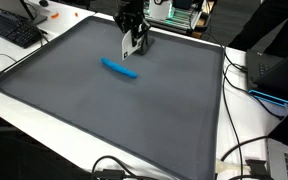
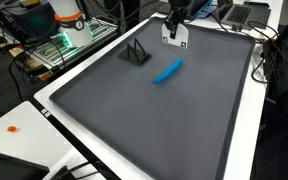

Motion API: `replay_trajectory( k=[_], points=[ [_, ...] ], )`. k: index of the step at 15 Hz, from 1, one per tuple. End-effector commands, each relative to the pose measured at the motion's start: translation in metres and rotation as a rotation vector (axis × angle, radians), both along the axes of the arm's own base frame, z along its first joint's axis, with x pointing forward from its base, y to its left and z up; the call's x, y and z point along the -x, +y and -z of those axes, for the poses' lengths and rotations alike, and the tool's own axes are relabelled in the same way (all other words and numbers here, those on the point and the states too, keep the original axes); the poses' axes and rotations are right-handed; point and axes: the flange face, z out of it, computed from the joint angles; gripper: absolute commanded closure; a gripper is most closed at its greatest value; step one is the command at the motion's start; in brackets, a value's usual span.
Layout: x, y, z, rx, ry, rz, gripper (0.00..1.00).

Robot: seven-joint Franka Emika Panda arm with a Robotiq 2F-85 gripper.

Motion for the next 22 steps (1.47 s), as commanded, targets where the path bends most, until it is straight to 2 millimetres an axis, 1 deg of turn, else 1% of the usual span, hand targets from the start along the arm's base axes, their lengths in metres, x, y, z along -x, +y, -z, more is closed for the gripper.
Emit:
replay_trajectory(
  k=[1, 3, 4, 7, 11, 14, 19, 22],
  points=[
    [0.000, 0.000, 0.000, 0.000, 0.001, -0.001, 0.96],
    [0.000, 0.000, 0.000, 0.000, 0.001, -0.001, 0.96],
    [0.000, 0.000, 0.000, 0.000, 0.001, -0.001, 0.99],
    [-0.005, 0.007, 0.005, -0.005, -0.006, -0.056, 0.99],
    [-0.013, 0.020, 0.015, 0.005, 0.011, -0.155, 0.99],
    [-0.023, 0.026, 0.026, 0.022, 0.026, -0.209, 0.99],
    [-0.043, 0.026, 0.043, 0.075, 0.040, -0.259, 0.99],
    [-0.052, 0.022, 0.052, 0.102, 0.044, -0.270, 0.99]
  ],
)
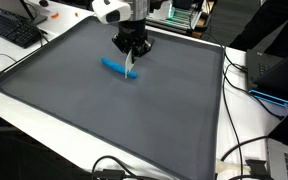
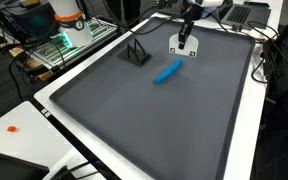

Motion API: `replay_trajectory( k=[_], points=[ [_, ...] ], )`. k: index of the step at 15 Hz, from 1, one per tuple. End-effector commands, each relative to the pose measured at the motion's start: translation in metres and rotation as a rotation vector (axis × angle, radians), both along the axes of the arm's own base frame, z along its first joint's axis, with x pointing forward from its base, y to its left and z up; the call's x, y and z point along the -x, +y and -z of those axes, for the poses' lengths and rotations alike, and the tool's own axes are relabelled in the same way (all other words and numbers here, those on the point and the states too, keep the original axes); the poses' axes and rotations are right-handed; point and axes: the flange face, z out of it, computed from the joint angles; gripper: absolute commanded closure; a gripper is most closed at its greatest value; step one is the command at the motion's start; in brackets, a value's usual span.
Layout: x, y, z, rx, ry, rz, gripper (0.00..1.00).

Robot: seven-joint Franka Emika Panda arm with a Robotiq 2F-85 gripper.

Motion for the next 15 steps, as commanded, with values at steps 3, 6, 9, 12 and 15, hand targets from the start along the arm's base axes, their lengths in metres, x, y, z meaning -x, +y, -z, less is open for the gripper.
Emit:
replay_trajectory(
  k=[3, 6, 9, 12, 15],
  points=[
    [-0.018, -0.007, 0.017, 0.051, 0.025, -0.034, 0.99],
    [-0.022, -0.009, 0.025, 0.040, 0.027, -0.027, 0.99],
    [-0.024, -0.013, 0.033, 0.034, 0.032, -0.020, 0.99],
    [-0.025, -0.017, 0.041, 0.027, 0.036, -0.008, 0.99],
    [-0.024, -0.022, 0.046, 0.016, 0.037, 0.008, 0.99]
  ],
)
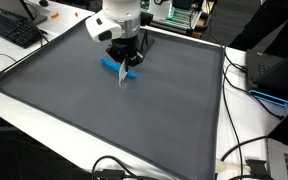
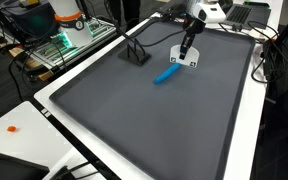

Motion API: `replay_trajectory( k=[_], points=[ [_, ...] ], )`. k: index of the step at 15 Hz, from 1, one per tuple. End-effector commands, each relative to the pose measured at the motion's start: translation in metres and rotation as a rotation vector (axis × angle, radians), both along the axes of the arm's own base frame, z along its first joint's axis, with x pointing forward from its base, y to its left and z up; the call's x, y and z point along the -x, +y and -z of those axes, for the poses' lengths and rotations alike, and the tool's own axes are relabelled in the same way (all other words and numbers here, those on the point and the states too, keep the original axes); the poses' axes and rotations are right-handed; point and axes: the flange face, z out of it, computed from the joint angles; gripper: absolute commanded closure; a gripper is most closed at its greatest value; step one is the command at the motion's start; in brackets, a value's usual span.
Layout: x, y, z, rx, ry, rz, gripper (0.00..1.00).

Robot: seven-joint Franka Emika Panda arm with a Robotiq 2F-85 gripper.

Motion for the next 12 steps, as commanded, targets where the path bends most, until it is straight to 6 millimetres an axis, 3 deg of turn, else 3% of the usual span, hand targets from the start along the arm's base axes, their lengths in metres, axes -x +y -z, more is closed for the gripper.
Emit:
replay_trajectory(
  k=[1, 12],
  points=[
    [0.001, -0.009, 0.014, -0.015, 0.011, 0.015, 0.99],
    [0.012, -0.021, 0.028, -0.098, 0.048, 0.095, 0.99]
  ],
)
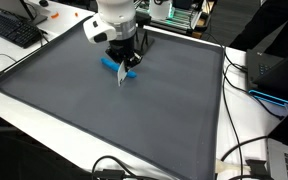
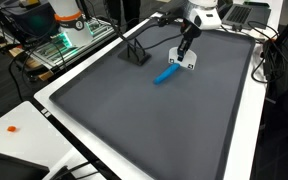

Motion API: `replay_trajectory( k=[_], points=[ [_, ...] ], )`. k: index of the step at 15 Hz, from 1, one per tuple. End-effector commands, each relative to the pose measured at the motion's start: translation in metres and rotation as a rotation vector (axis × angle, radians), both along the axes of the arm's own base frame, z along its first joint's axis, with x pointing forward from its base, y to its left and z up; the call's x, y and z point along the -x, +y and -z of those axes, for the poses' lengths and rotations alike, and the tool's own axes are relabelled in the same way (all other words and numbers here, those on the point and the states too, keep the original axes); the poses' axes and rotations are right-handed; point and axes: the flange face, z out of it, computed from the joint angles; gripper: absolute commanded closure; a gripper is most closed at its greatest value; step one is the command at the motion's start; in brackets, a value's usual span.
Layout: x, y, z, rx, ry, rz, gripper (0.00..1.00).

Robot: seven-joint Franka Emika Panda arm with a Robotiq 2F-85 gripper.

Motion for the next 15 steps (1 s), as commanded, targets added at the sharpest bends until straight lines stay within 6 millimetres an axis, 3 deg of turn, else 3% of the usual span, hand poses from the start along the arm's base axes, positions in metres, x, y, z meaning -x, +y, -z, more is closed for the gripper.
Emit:
replay_trajectory(
  k=[1, 8, 15],
  points=[
    [0.013, -0.011, 0.020, -0.054, 0.036, 0.041, 0.99],
    [0.022, -0.022, 0.025, -0.097, 0.076, 0.080, 0.99],
    [0.020, -0.011, 0.016, -0.195, 0.078, 0.062, 0.99]
  ],
)
